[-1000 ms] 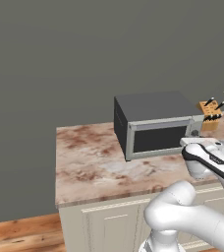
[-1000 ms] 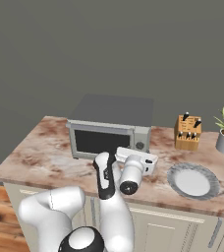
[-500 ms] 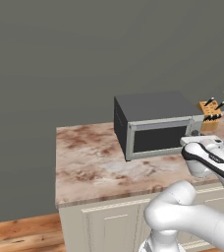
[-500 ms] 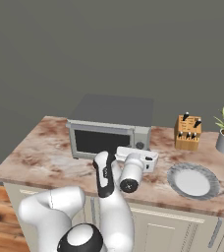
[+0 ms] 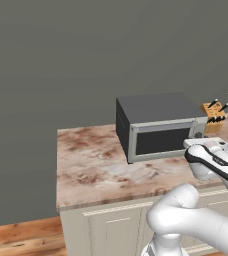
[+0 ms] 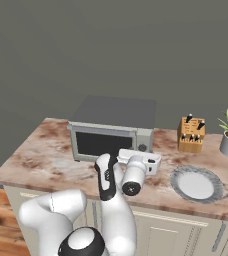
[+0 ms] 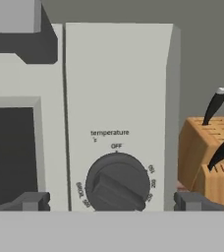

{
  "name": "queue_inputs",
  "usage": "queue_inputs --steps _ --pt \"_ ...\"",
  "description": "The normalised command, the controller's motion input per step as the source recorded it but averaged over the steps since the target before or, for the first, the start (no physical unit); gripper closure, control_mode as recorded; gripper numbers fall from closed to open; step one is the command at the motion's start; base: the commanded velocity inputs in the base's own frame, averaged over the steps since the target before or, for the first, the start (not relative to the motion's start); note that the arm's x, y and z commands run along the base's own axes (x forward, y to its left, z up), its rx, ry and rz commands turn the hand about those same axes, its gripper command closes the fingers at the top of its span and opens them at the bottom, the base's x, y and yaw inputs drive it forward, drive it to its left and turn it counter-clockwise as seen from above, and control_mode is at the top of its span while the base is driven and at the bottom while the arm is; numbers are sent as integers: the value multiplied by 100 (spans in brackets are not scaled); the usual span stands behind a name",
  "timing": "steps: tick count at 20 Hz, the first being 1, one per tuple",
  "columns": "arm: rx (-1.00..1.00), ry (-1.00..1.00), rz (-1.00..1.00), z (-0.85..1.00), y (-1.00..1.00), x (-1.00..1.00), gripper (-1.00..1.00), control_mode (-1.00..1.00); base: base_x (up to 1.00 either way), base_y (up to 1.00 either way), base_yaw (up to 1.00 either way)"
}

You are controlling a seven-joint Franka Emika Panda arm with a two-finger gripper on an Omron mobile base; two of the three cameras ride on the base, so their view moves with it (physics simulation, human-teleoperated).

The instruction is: Pull the toaster oven rack outwards. Pick up the baguette from the plate and place it on the toaster oven rack. Close the toaster oven door fully and set the temperature to the lowest setting.

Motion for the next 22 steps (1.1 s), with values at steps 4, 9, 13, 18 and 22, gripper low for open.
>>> queue_inputs --steps 4,9,13,18,22 --pt "-1 0 0 14 0 0 -100 -100 0 0 0" --pt "-2 0 0 12 0 0 -100 -100 0 0 0" --pt "0 0 0 0 0 0 -100 -100 0 0 0" --pt "-1 0 0 0 0 1 100 -100 0 0 0" --pt "-1 1 0 -3 0 0 100 -100 0 0 0"
